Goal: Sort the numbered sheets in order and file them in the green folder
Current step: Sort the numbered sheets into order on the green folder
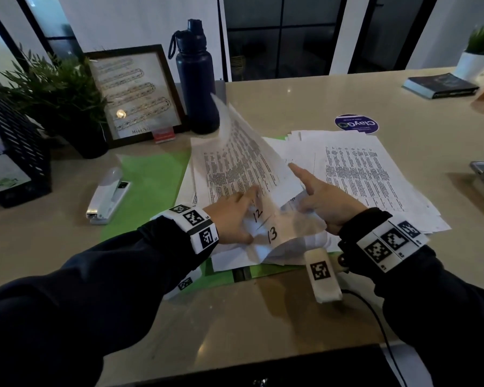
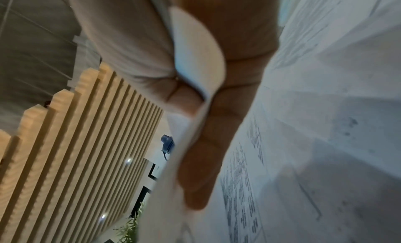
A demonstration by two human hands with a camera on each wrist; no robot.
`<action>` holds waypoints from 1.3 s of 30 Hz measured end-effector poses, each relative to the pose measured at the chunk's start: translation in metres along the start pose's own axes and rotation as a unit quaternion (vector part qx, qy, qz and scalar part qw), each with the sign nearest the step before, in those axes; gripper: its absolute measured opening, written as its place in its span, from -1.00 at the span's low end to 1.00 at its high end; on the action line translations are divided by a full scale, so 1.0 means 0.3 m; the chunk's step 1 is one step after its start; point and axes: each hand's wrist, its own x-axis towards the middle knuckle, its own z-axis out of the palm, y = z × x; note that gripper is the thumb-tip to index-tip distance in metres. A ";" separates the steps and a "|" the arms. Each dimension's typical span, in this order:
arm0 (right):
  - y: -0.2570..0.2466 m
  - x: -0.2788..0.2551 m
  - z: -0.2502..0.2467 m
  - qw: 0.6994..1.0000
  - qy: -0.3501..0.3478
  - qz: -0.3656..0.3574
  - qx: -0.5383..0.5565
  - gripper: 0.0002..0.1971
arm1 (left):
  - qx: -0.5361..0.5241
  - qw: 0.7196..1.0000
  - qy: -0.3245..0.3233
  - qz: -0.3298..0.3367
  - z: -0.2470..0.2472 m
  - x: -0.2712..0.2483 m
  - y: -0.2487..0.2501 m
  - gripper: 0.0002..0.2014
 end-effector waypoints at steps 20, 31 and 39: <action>0.140 -0.098 -0.450 0.899 0.375 0.156 -0.161 -0.41 | 0.071 0.996 -0.051 0.010 -0.014 -0.026 0.017 -0.07; -0.023 -0.098 -0.278 0.947 0.280 0.051 -0.146 -0.55 | 0.055 0.998 -0.028 -0.008 -0.029 -0.028 0.028 -0.20; -0.007 -0.050 -0.030 0.987 0.077 0.122 -0.078 -0.81 | 0.058 0.997 -0.036 -0.037 -0.032 -0.036 0.026 -0.21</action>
